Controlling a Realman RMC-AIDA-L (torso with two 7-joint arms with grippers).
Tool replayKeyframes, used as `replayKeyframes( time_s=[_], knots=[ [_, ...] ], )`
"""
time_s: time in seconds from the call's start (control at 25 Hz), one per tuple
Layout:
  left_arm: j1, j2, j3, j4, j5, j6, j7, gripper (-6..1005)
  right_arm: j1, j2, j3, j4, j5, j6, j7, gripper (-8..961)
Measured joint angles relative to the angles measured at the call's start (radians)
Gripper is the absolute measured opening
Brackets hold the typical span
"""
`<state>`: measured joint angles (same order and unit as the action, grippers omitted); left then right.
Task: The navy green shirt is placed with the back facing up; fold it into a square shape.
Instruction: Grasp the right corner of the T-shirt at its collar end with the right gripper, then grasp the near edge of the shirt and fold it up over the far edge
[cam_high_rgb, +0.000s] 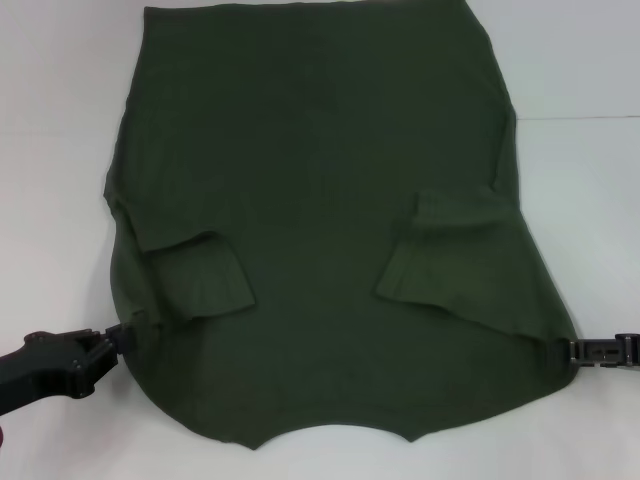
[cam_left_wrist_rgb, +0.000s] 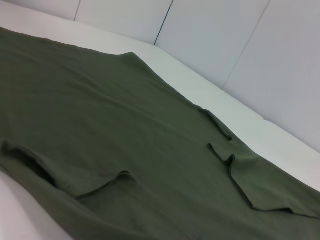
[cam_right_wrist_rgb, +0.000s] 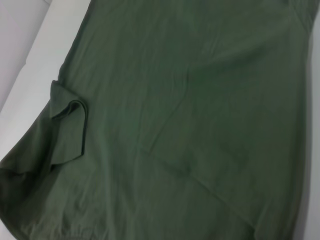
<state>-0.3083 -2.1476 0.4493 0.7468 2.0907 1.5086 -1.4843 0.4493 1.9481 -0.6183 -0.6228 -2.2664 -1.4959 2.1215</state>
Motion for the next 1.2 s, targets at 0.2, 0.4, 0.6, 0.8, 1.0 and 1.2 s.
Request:
replayKeyframes(
  time_s=[0.2,0.4,0.6,0.8,1.0,1.2],
  knots=[
    [-0.002,0.000,0.000,-0.001,0.000,-0.001,0.000,41,-0.003,0.000,0.007,0.000,-0.003,0.003,0.005,789],
    [-0.003,0.000,0.000,-0.001,0.000,-0.001,-0.001,40,-0.011,-0.005,0.033,0.001,-0.003,0.009,0.023,588],
    [-0.002,0.000,0.000,-0.001,0.000,-0.001,0.002,40,-0.012,-0.007,0.029,0.002,-0.005,0.024,0.035,362],
    [0.000,0.000,0.000,-0.001,0.000,-0.001,0.004,40,-0.010,0.000,0.030,0.003,-0.023,0.041,0.041,191],
    [0.000,0.000,0.000,-0.001,0.000,-0.001,0.005,41,-0.006,0.000,0.027,0.023,-0.023,0.054,0.033,62],
    [-0.003,0.002,-0.032,-0.005,-0.003,0.032,-0.020,41,-0.016,0.001,0.064,0.021,-0.001,0.024,-0.028,26]
  ],
)
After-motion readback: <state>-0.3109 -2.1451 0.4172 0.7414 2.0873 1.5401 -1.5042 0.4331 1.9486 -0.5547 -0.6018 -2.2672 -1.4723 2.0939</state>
